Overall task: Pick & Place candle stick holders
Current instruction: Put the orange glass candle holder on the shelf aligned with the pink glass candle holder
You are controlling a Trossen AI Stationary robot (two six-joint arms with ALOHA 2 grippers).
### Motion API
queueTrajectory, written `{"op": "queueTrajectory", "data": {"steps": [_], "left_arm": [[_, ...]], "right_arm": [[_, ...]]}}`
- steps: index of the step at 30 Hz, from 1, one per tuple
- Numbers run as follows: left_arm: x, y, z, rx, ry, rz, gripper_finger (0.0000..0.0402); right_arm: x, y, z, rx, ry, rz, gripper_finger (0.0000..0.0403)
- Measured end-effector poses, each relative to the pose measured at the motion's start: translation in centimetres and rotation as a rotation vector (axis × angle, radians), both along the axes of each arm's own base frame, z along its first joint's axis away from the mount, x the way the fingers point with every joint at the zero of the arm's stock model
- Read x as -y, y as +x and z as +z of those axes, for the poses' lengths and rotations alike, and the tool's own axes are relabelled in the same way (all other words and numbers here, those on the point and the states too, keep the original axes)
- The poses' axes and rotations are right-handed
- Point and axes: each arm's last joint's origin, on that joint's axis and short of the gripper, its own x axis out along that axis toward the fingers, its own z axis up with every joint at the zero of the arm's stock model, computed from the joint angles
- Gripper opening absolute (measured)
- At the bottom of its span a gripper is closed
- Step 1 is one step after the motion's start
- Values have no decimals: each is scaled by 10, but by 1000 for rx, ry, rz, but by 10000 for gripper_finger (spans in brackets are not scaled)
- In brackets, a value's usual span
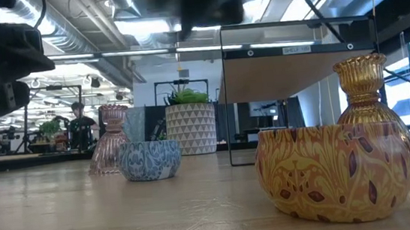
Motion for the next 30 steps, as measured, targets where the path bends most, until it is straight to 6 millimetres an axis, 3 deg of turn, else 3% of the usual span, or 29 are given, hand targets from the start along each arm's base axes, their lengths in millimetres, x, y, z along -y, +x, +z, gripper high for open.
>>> {"op": "queueTrajectory", "data": {"steps": [3,8,19,24,30], "left_arm": [[0,0,-1,-7,3,-1,6],[1,1,-2,-22,9,-6,6],[2,4,-6,-59,27,0,6],[2,4,-7,-72,19,9,6],[1,5,-7,-69,33,32,6]], "right_arm": [[-10,-16,5,-124,90,24,161],[-39,-45,6,-273,21,14,161],[-91,-67,5,-150,-108,-318,161],[-90,-84,25,-134,-152,-402,161],[-85,-95,28,-172,-244,-371,161]]}}
